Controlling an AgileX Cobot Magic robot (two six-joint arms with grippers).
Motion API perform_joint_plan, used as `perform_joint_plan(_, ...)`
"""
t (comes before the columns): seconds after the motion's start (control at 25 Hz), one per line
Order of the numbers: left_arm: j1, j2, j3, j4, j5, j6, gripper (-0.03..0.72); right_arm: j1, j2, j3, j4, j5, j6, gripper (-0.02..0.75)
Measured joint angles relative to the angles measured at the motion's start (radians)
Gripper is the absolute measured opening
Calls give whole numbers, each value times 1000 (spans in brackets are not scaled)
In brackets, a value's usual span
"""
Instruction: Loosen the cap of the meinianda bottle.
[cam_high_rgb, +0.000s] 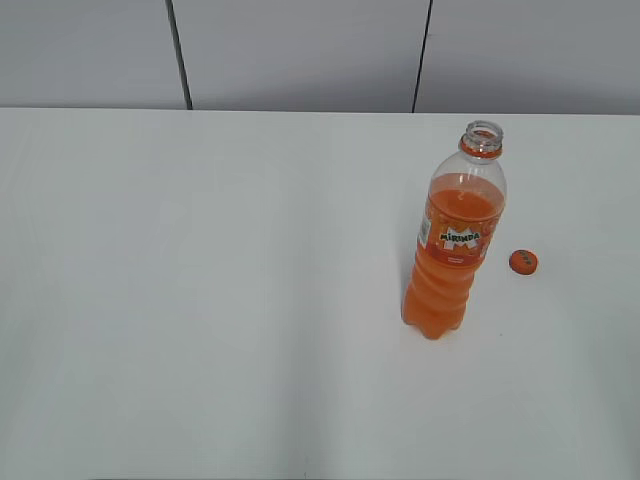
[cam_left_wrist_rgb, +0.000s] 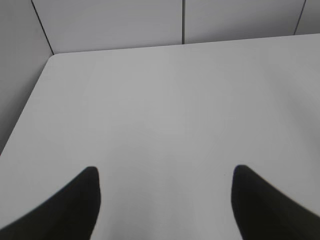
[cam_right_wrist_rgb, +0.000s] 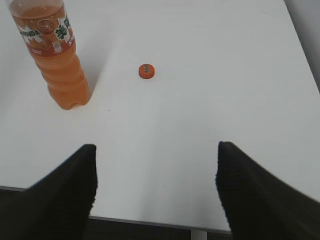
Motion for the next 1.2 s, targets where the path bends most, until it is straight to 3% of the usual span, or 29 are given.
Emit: perform_joint_plan(1.2, 0, 0, 0, 0, 0, 0, 499, 0, 0, 0, 0, 0, 0, 556)
